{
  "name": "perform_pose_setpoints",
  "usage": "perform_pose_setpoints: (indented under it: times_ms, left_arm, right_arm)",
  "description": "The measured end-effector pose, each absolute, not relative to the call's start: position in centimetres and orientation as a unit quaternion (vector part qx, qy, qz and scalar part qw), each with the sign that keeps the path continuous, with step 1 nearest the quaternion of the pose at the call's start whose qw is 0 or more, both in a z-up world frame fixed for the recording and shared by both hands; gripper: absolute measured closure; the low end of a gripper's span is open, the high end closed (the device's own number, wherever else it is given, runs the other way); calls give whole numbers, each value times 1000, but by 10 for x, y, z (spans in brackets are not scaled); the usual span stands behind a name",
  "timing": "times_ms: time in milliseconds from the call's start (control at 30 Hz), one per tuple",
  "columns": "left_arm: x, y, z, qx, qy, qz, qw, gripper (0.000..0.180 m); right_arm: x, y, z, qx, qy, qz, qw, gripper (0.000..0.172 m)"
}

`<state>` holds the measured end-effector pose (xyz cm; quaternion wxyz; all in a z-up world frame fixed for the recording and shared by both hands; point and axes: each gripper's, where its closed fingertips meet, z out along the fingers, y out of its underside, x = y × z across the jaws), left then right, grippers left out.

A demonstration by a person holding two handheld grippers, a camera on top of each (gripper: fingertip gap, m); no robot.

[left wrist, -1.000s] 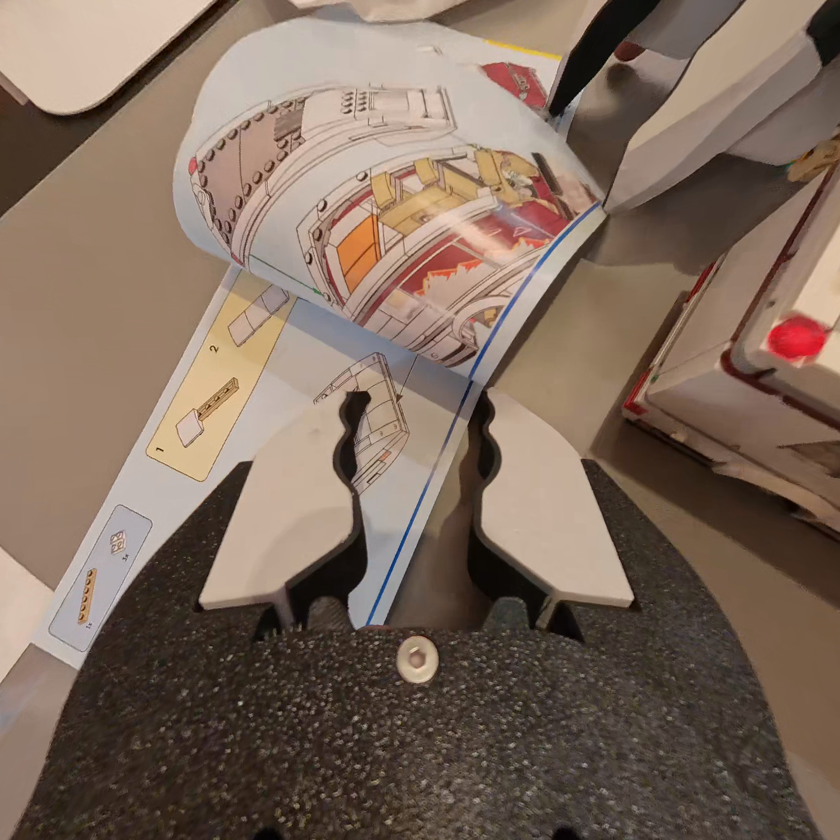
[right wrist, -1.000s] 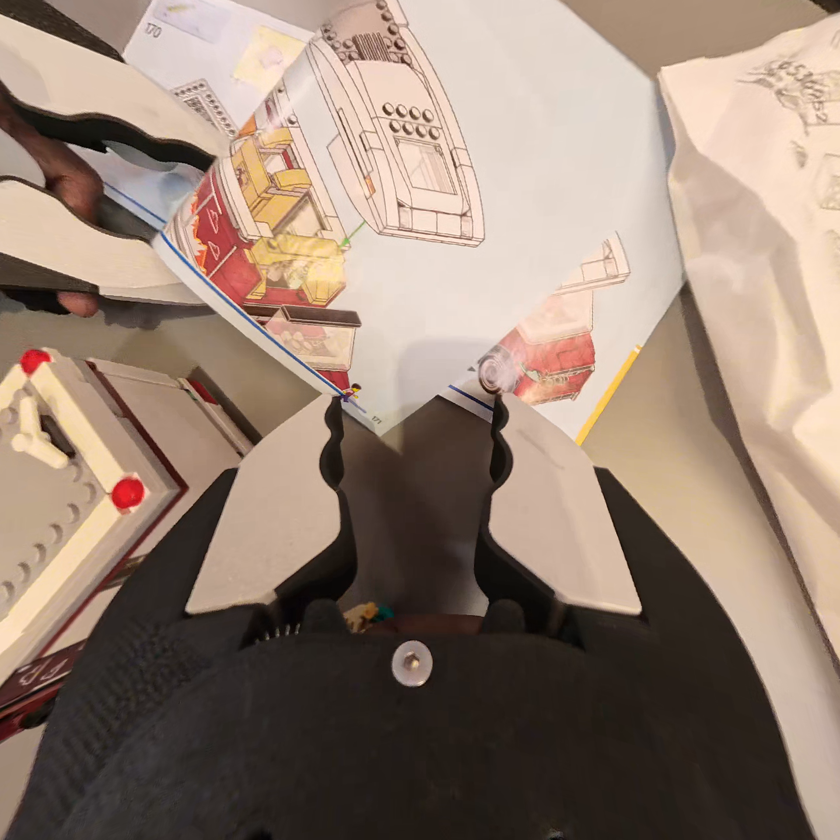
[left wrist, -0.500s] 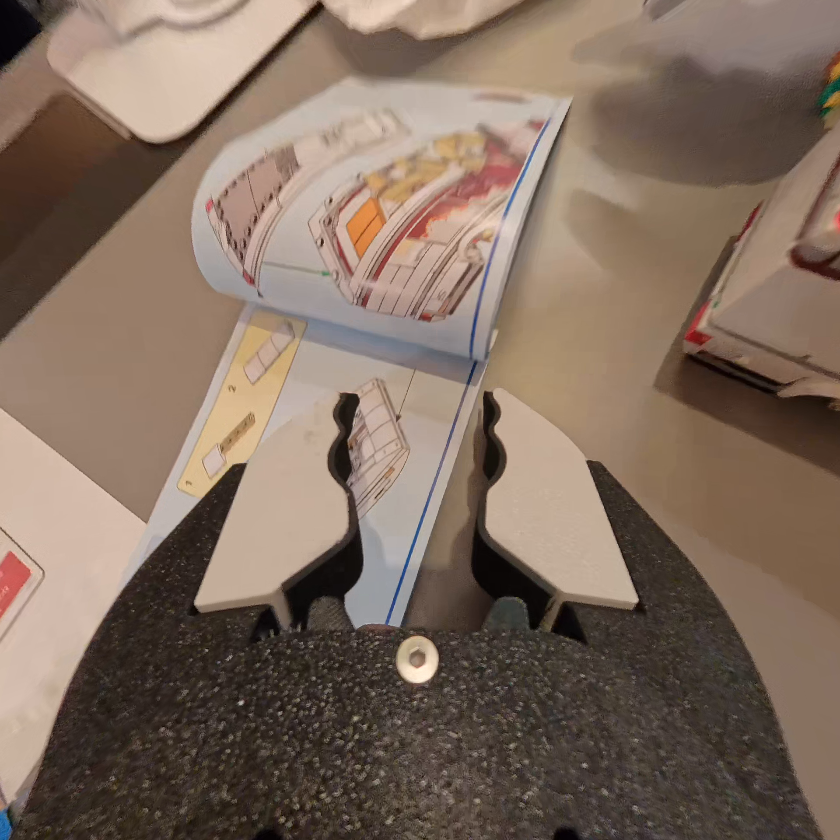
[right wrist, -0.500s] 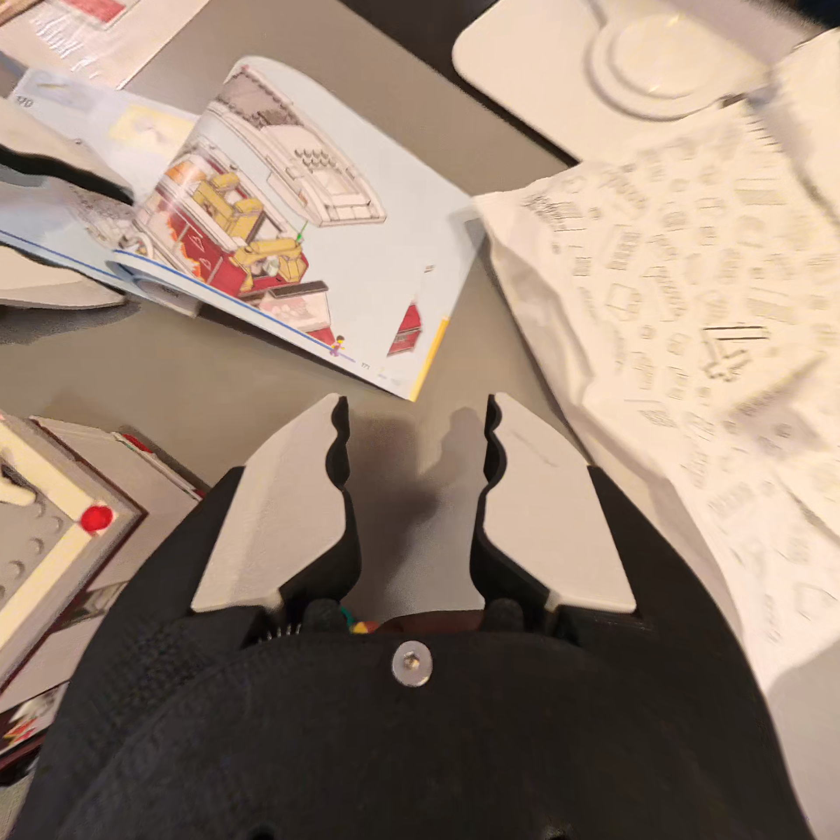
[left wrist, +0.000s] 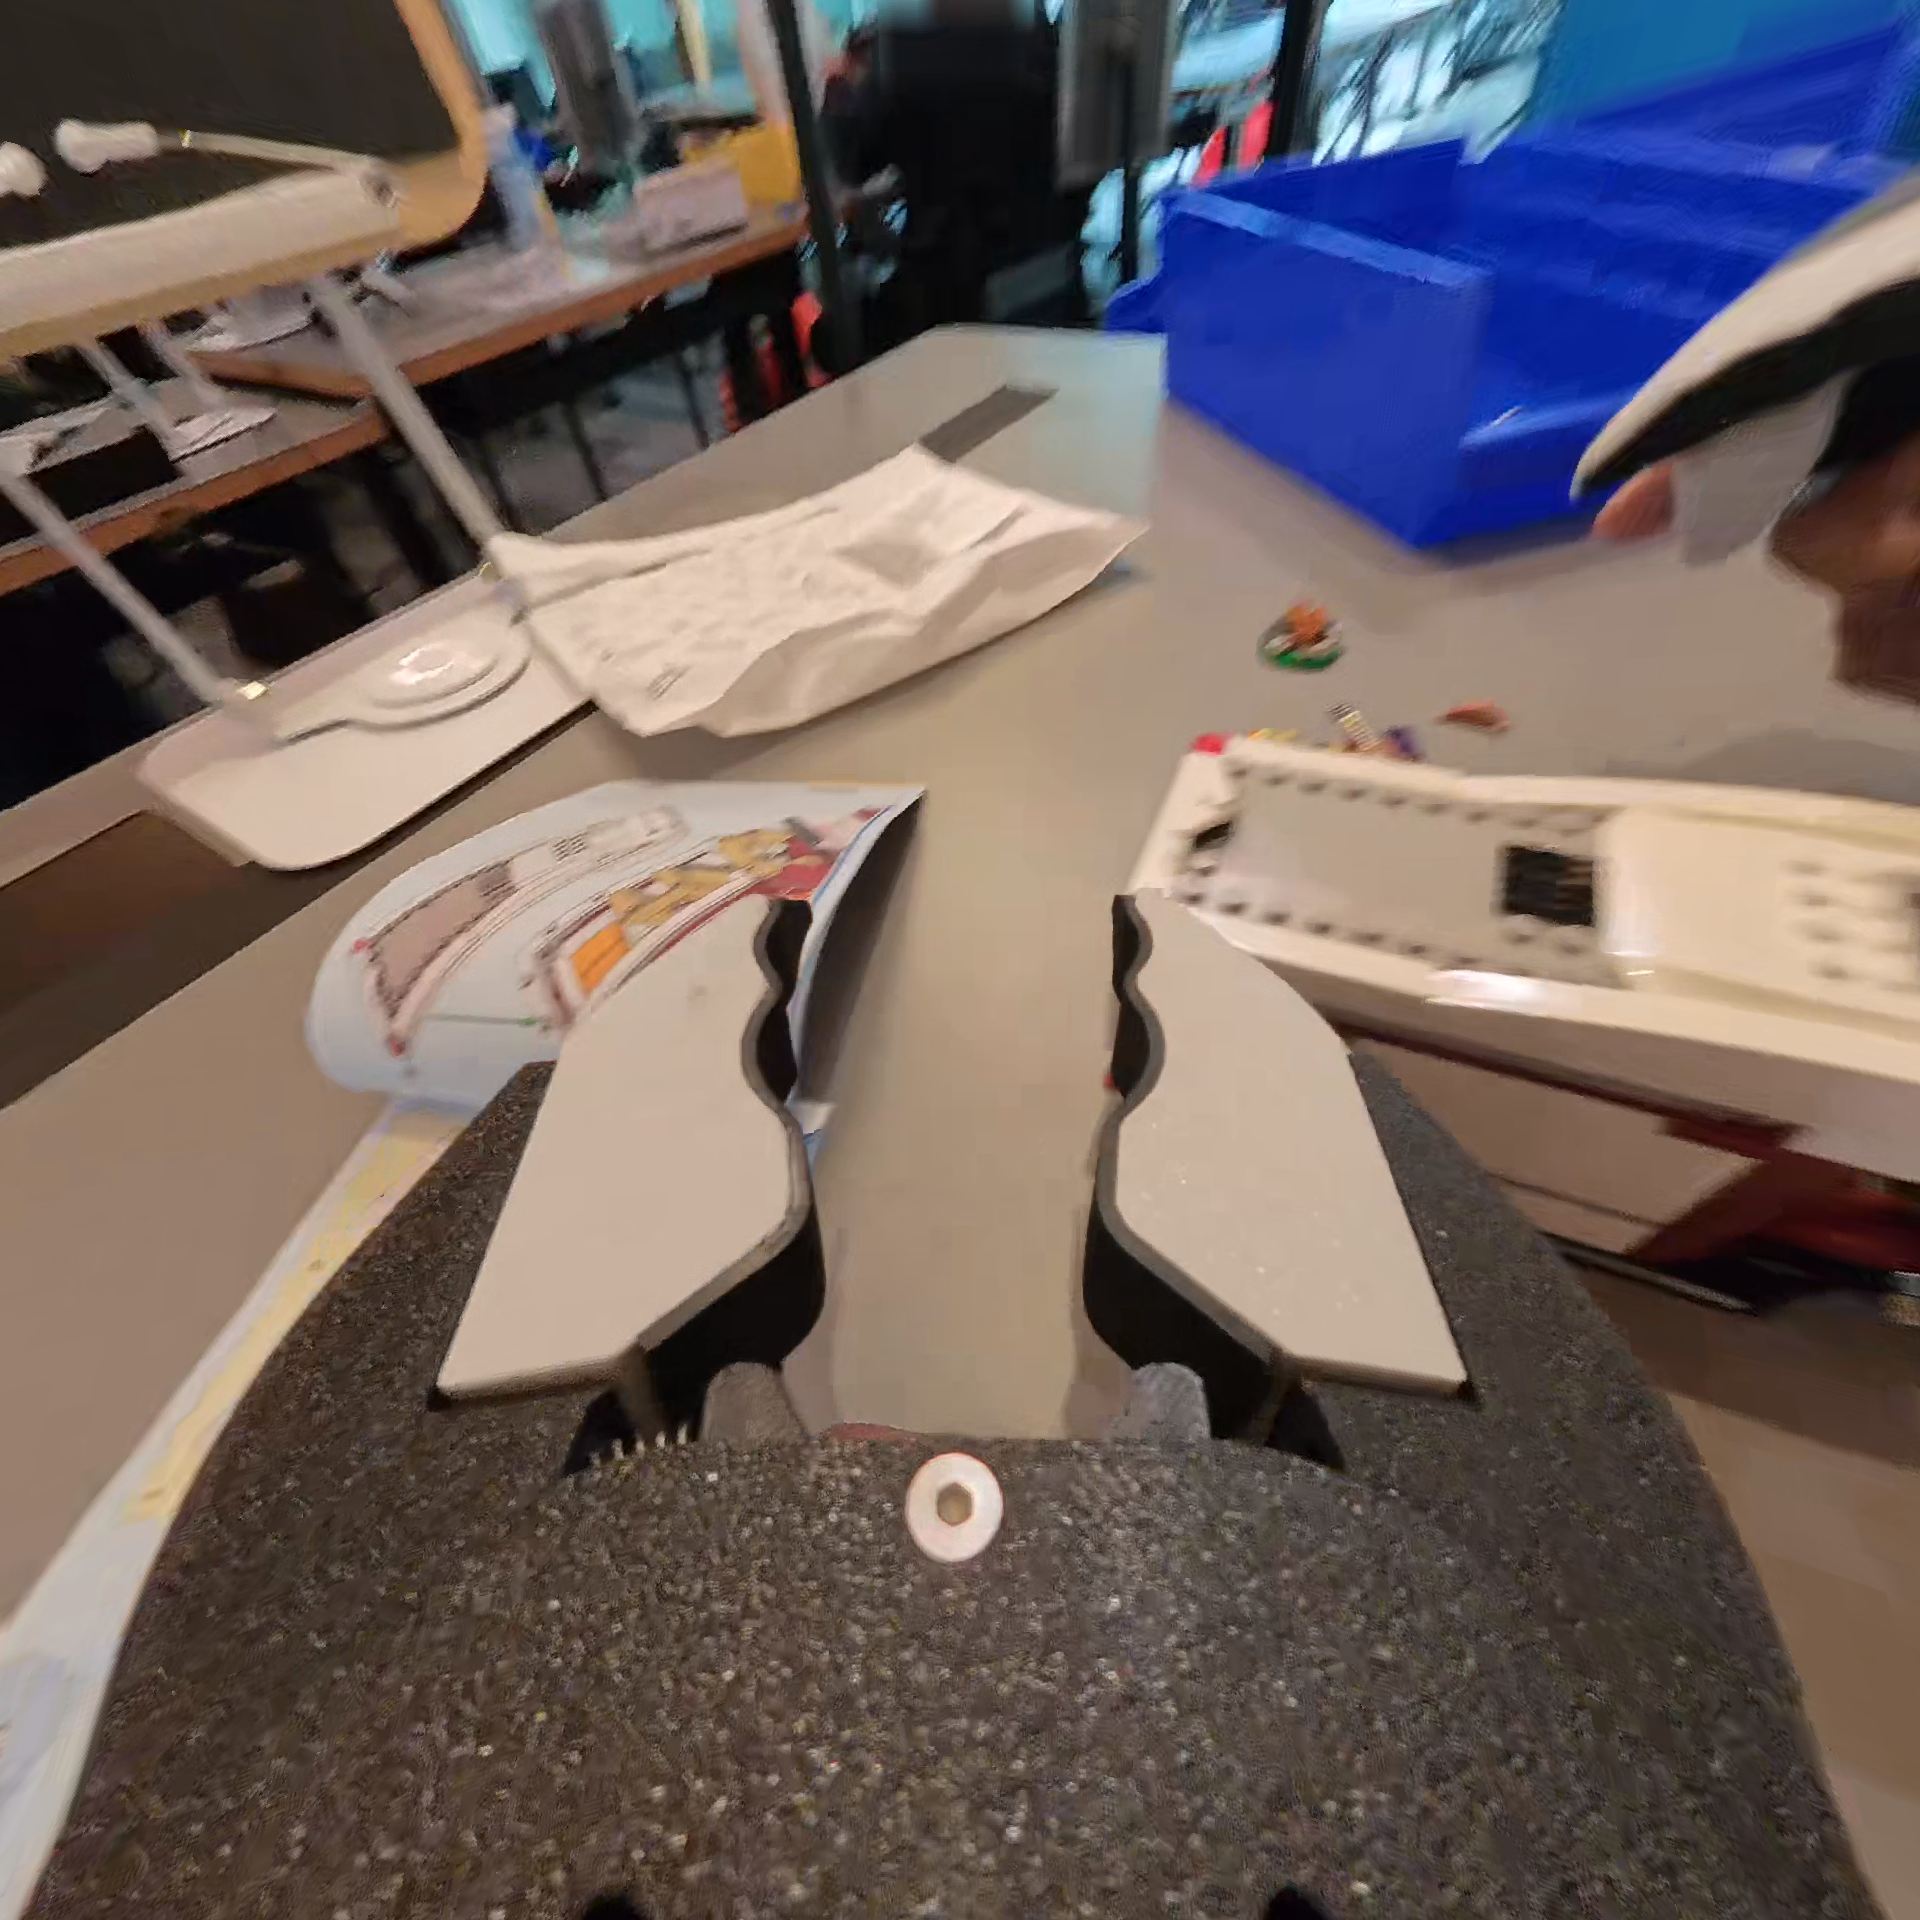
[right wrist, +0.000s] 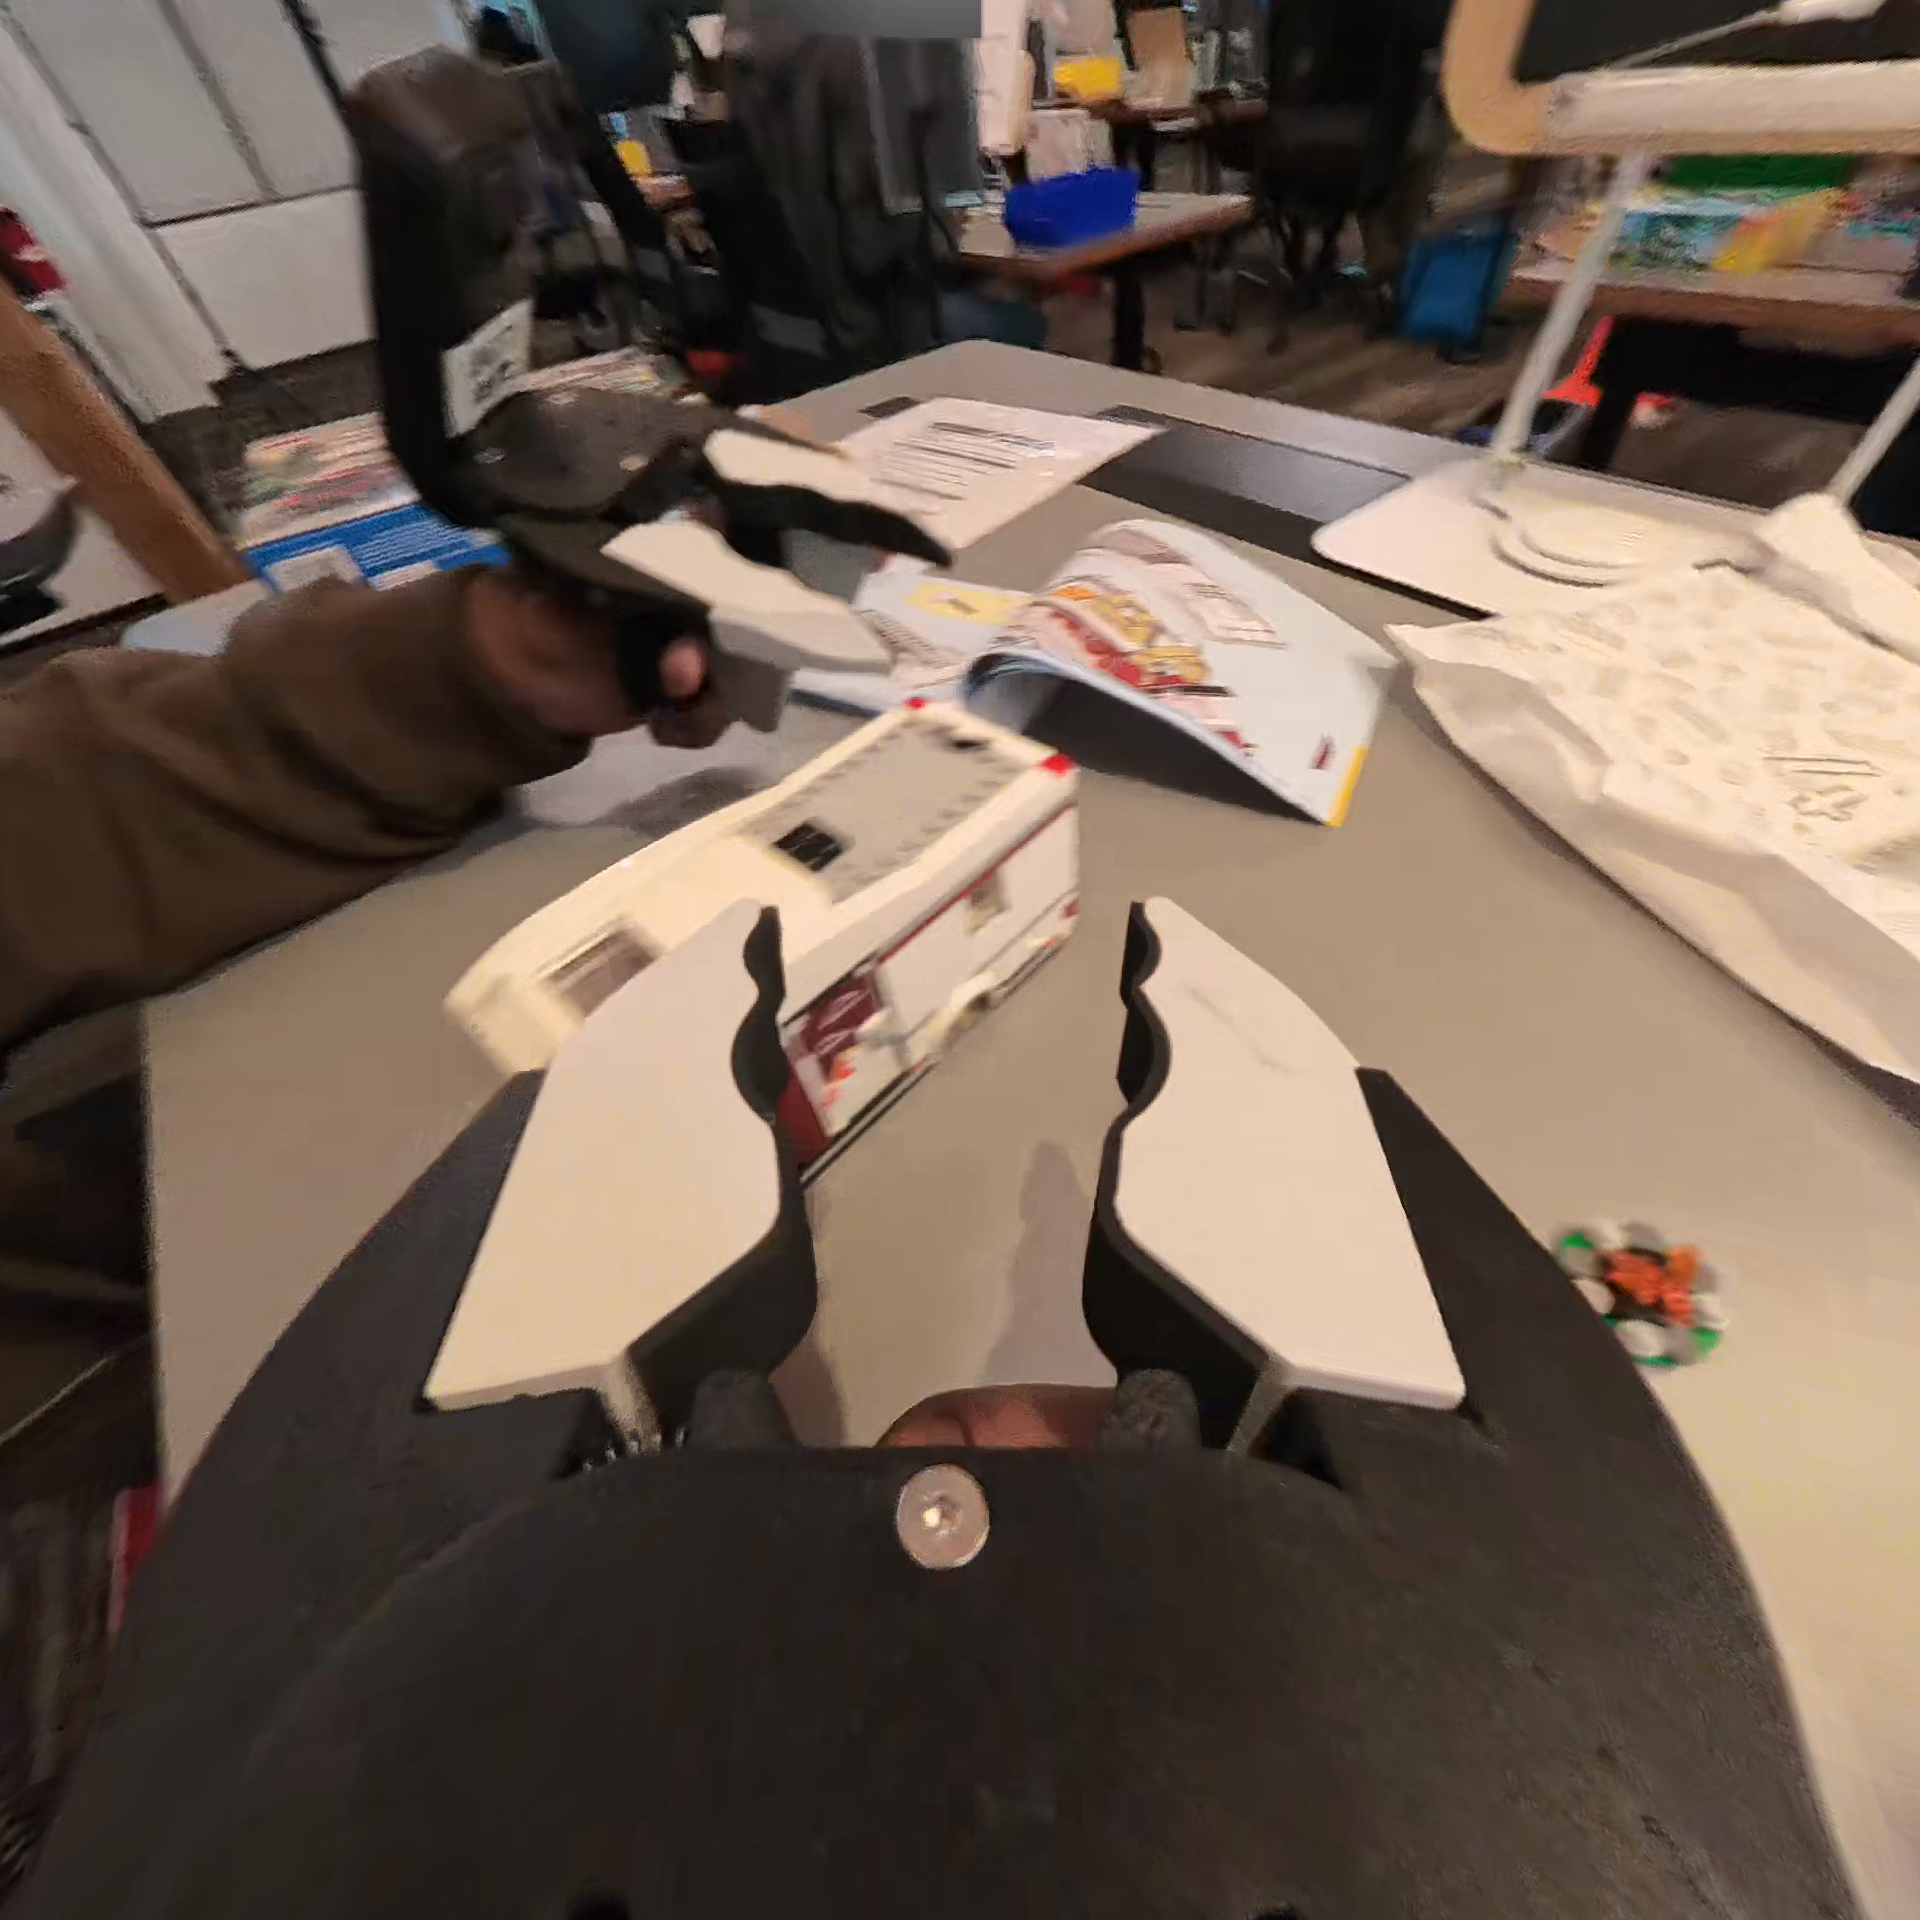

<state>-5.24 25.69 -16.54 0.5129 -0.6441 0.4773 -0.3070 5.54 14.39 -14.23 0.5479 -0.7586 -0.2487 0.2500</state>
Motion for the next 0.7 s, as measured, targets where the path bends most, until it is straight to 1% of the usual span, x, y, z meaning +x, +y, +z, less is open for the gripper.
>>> perform_pose_setpoints:
  times_ms: [67,167,267,333,433,567,700]
  left_arm:
    - [-52,240,-156,-622,469,-349,521,118]
    - [-52,218,-162,-618,474,-384,495,110]
    - [-50,198,-175,-618,509,-390,455,96]
    - [-48,185,-171,-594,525,-410,451,88]
    - [-47,183,-173,-595,528,-437,420,83]
    - [-43,191,-182,-620,520,-476,345,82]
    - [-32,203,-182,-618,510,-519,297,81]
  right_arm:
    - [38,113,-147,-744,-280,275,541,105]
    - [14,83,-165,-738,-321,283,523,95]
    - [-2,77,-187,-737,-372,237,512,84]
    - [-7,80,-194,-729,-413,192,512,79]
    - [-9,91,-200,-720,-443,141,515,77]
    - [-13,100,-195,-707,-449,147,526,76]
    - [-14,108,-191,-693,-456,141,540,76]
